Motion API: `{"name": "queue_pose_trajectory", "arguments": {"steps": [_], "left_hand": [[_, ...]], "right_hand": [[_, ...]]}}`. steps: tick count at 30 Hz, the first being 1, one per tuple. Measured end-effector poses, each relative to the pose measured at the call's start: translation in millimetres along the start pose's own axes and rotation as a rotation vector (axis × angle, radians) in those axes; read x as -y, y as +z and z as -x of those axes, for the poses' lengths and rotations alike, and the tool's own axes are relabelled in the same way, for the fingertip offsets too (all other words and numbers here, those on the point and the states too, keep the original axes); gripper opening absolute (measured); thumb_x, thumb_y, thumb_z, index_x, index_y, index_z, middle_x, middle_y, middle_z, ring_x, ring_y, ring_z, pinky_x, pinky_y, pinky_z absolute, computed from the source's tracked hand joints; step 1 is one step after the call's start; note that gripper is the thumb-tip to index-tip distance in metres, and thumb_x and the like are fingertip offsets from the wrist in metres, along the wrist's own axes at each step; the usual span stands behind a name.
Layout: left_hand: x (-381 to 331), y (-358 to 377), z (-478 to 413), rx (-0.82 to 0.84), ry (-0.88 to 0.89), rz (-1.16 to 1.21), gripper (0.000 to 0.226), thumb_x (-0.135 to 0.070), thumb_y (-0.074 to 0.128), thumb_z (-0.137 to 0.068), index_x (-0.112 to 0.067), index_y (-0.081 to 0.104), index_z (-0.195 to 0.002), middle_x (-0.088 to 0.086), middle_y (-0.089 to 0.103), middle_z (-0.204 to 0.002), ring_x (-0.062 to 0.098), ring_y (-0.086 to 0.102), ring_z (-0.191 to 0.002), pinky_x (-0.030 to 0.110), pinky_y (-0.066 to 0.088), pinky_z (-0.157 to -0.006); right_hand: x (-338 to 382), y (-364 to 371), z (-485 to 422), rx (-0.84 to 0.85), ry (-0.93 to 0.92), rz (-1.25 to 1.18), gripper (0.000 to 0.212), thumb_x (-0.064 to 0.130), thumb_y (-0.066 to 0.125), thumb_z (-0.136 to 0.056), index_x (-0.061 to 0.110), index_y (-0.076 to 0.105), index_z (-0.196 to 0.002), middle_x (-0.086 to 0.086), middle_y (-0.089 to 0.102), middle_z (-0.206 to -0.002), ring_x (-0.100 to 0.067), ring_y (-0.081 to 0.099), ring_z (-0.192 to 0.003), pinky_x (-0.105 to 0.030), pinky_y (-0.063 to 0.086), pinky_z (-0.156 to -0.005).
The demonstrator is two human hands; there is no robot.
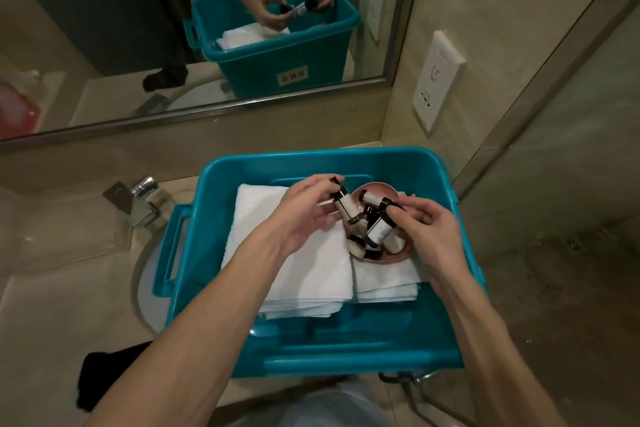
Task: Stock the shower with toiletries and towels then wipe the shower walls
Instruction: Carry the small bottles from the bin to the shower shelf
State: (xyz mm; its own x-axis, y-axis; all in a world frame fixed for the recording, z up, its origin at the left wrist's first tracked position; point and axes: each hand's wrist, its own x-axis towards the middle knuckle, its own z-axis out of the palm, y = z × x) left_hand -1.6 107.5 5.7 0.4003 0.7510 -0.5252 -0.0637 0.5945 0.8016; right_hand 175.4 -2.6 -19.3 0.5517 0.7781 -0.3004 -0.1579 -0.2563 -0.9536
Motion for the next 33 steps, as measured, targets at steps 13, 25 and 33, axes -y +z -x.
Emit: {"name": "queue_pose_trajectory", "arguments": {"steps": [13, 25, 33], "left_hand": [[-30.0, -11.6, 90.3, 0.531, 0.071, -0.163, 0.031, -0.008, 0.069, -0.09, -0.005, 0.062, -0.121, 0.011, 0.077, -0.102, 0.016, 0.073, -0.084, 0.03, 0.059, -0.086], [-33.7, 103.4, 223.8, 1.025, 0.261, -0.347, 0.012, -0.016, 0.069, -0.09, -0.024, 0.07, -0.1, -0.007, 0.072, -0.084, 0.004, 0.065, -0.07, 0.02, 0.047, -0.068], [20.0, 176.3, 327.8, 1.313, 0.11, -0.281, 0.022, -0.026, 0.07, -0.085, -0.025, 0.069, -0.106, -0.002, 0.071, -0.095, 0.02, 0.06, -0.094, 0.066, 0.044, -0.102]], "right_hand": [[75.7, 9.8, 149.6, -0.179, -0.166, 0.081, 0.019, 0.017, 0.087, -0.074, 0.01, 0.074, -0.087, 0.0, 0.077, -0.079, -0.011, 0.07, -0.078, -0.027, 0.056, -0.081], [134.0, -69.6, 333.6, -0.631, -0.391, 0.17, 0.021, 0.018, 0.084, -0.077, 0.01, 0.069, -0.089, -0.011, 0.071, -0.084, -0.016, 0.066, -0.077, -0.026, 0.057, -0.07], [143.7, -140.0, 439.3, -0.836, -0.476, 0.159, 0.02, 0.024, 0.083, -0.079, 0.015, 0.068, -0.089, -0.01, 0.075, -0.085, -0.011, 0.068, -0.073, -0.023, 0.052, -0.049]]}}
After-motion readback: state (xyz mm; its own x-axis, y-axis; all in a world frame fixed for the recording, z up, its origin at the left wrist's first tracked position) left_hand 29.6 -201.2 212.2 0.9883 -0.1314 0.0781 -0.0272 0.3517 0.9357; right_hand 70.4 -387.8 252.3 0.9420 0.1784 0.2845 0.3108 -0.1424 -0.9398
